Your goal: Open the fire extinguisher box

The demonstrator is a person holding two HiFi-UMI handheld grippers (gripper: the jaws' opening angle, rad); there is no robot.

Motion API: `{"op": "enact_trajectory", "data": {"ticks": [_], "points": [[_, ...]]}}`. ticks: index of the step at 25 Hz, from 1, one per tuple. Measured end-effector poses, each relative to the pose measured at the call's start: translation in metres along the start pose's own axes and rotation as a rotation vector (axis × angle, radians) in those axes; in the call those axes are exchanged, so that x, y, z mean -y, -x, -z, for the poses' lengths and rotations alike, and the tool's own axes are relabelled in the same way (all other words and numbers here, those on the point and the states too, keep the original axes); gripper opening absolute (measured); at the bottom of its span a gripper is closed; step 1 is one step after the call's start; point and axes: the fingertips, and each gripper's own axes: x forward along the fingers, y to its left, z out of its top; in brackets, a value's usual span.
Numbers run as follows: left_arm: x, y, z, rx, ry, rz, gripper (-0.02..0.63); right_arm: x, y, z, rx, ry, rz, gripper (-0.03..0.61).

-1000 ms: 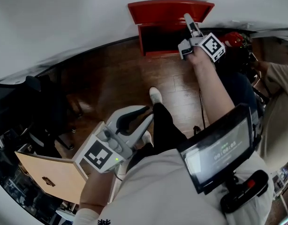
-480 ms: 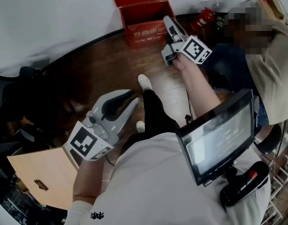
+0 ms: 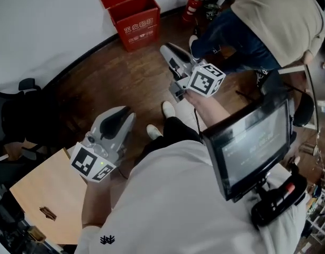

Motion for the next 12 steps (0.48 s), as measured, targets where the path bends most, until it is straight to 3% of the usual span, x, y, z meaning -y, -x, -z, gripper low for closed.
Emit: {"op": "enact_trajectory", "data": {"ticks": [12], "points": [[0.1,0.006,0.032,0.022,-0.033,-0.047,0.051,-0.101,0.156,0.018,-0.113,0.236,-0.129,0.063]]}}
